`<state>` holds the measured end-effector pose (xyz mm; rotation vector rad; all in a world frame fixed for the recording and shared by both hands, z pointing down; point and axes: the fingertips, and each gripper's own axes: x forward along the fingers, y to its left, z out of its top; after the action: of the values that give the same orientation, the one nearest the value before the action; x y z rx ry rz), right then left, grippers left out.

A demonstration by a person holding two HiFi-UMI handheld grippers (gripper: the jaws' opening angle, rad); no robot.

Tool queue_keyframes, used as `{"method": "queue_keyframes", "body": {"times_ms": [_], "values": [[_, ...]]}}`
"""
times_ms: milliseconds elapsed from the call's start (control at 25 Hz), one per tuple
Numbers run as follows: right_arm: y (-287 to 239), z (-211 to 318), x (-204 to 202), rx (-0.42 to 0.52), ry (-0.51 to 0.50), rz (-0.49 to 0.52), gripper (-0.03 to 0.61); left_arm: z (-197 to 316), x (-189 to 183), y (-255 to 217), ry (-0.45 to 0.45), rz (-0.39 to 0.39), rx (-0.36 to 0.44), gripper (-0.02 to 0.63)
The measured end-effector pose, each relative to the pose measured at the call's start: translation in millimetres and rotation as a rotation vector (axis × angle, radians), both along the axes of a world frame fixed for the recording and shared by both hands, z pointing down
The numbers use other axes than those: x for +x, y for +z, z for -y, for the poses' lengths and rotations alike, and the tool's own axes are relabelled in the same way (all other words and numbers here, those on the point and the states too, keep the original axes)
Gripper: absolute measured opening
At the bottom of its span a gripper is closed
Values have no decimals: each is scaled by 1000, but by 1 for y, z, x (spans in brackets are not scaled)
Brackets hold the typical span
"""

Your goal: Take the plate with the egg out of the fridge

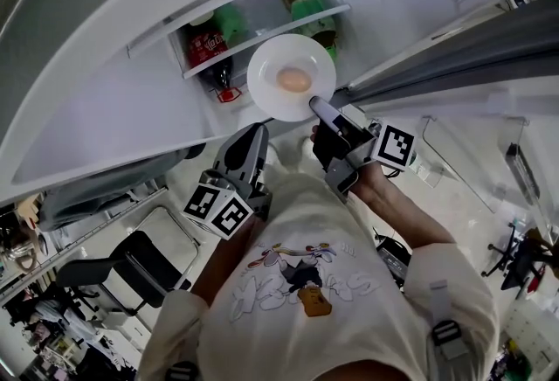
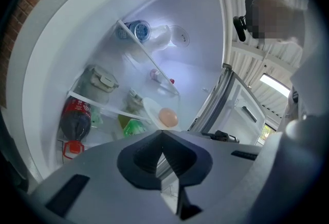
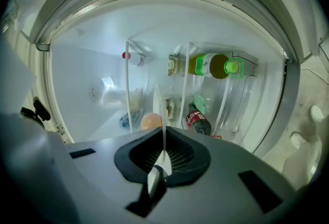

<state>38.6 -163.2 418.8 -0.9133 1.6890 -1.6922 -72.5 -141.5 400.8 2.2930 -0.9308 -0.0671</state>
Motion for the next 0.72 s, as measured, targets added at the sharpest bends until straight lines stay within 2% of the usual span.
{"method": "queue_keyframes", "body": {"times_ms": [160, 320, 440, 720], "values": [[-4, -10, -1, 4, -10, 15, 18, -1, 2, -4, 15, -43, -27, -5], [-8, -19, -1, 10, -20, 18, 18, -3, 4, -10, 27, -145, -80, -3], [-10, -24, 1, 13, -20, 22, 18, -5, 6, -10, 27, -182, -107, -3], [-13, -28, 4, 11, -1, 31, 18, -9, 2, -13, 22, -187, -112, -3]]}}
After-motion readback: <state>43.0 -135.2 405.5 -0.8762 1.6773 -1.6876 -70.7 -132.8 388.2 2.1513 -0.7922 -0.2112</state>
